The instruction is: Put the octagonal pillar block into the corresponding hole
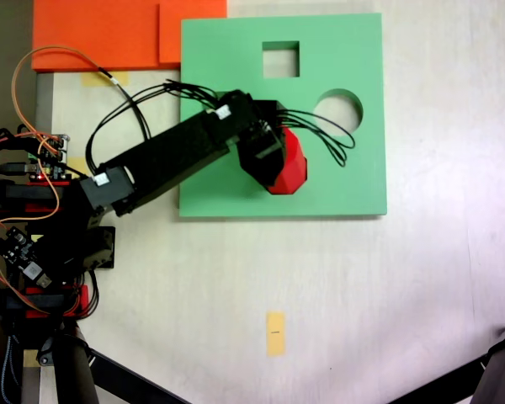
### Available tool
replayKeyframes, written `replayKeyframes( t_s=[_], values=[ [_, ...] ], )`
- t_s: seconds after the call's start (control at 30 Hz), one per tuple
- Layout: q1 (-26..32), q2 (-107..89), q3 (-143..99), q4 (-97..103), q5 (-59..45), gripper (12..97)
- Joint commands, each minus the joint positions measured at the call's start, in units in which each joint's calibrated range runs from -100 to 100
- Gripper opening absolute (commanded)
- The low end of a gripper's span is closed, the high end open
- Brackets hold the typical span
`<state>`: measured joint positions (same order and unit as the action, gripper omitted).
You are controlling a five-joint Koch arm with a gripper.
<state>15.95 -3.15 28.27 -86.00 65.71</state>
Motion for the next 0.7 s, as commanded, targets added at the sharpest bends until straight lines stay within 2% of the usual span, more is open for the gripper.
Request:
replayKeyframes(
  t_s=[0.0, 0.27, 0.43, 0.53, 0.67],
  values=[
    [0.59, 0.07, 3.14, 3.53, -1.95, 40.7],
    [0.59, 1.47, 2.94, 3.24, -7.47, 41.7],
    [0.54, 1.33, 2.94, 0.06, -6.5, 58.0],
    [0.54, -0.35, 2.94, -1.1, -6.35, 80.3],
    [0.29, -4.26, 2.74, -1.77, -6.4, 82.3]
  ],
)
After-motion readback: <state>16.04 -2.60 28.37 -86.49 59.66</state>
